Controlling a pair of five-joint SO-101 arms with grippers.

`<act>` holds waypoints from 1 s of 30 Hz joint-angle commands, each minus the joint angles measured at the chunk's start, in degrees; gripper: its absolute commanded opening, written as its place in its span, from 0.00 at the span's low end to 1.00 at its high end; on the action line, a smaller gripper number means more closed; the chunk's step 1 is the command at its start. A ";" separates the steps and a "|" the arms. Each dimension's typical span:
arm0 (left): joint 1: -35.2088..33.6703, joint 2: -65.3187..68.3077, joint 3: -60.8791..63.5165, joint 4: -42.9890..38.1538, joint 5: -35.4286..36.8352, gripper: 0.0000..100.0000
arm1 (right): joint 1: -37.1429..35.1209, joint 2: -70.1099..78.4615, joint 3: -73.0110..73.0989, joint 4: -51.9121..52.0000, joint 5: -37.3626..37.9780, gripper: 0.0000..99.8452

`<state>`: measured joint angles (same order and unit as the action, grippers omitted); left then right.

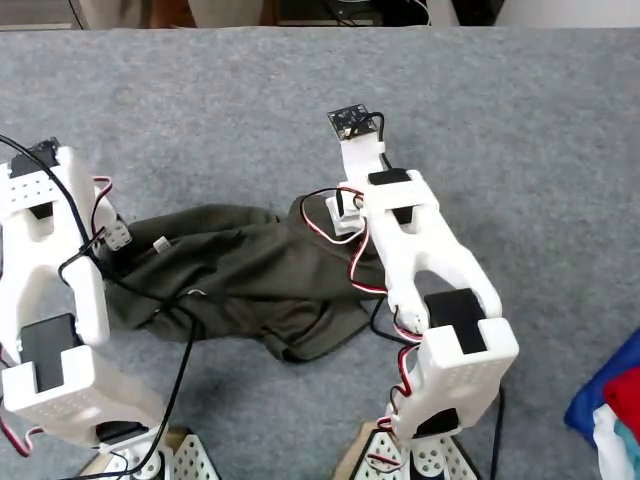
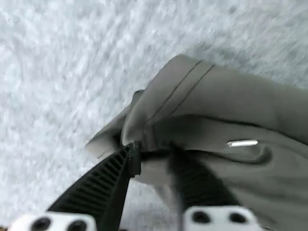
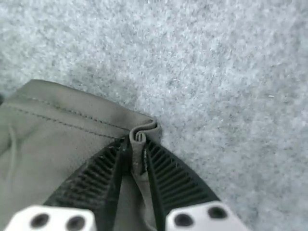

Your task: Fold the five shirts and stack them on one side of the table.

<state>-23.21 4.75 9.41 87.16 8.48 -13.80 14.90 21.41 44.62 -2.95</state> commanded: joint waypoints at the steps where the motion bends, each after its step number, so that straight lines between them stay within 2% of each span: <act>1: -0.53 -0.40 -2.46 1.23 2.29 0.29 | -0.75 -1.36 0.13 -0.79 0.35 0.00; 7: -2.64 -0.31 -2.20 0.44 9.14 0.30 | -0.75 -1.36 0.13 -0.79 0.35 0.00; 13: -4.57 0.31 0.26 -0.35 8.97 0.30 | -0.75 -1.36 0.13 -0.79 0.35 0.00; 18: -4.22 5.76 -0.35 -1.14 9.14 0.30 | -0.75 -1.36 0.13 -0.79 0.35 0.00; 20: -4.31 8.57 -0.62 -1.76 9.05 0.28 | -0.75 -1.36 0.13 -0.79 0.26 0.00; 26: -4.66 11.91 -4.75 -1.14 9.41 0.10 | -0.75 -1.36 0.13 -0.79 0.09 0.00; 30: -4.48 11.21 -8.26 0.53 9.41 0.07 | -0.75 -1.36 0.13 -0.79 0.09 0.00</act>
<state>-27.08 17.14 5.36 86.29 17.54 -13.89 14.90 21.41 44.62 -3.03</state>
